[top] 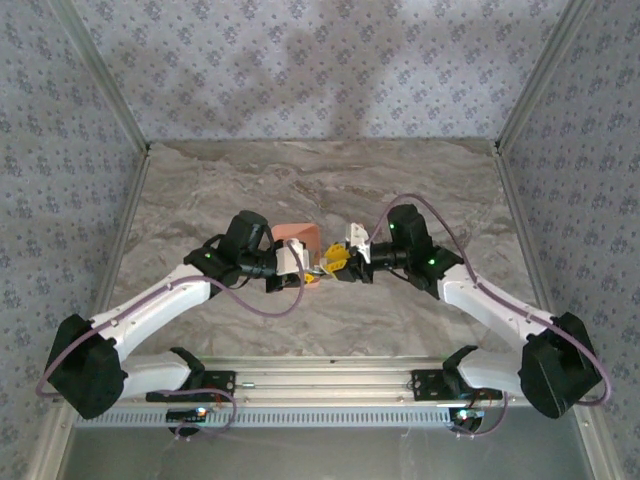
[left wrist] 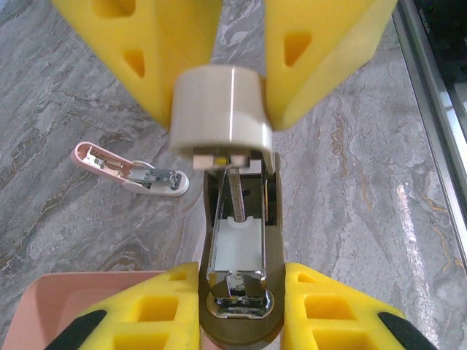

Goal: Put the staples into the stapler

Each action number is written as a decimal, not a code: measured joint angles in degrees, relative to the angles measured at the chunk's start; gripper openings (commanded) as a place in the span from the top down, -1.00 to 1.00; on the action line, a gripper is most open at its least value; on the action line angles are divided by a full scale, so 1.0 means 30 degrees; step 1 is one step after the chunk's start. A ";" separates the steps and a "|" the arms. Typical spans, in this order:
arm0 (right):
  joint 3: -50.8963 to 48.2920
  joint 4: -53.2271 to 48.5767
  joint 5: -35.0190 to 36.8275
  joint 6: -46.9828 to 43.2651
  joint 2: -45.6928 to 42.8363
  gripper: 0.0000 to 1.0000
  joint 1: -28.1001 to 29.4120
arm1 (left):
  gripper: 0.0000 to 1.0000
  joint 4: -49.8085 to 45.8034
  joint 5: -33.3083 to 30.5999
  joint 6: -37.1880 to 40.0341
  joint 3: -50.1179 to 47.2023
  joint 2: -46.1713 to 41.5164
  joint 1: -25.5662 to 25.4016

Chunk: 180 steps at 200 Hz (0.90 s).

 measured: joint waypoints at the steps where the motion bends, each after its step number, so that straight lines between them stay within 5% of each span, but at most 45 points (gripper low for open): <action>1: -0.0036 0.0036 -0.0015 0.0036 -0.0036 0.45 -0.0029 | 0.98 0.0007 0.0000 0.0000 0.0000 0.0000 0.0000; 180: -0.3854 0.1734 0.0168 0.2929 -0.2805 0.36 -0.2820 | 0.99 -0.0022 -0.0357 -0.0277 0.0000 0.0000 0.0168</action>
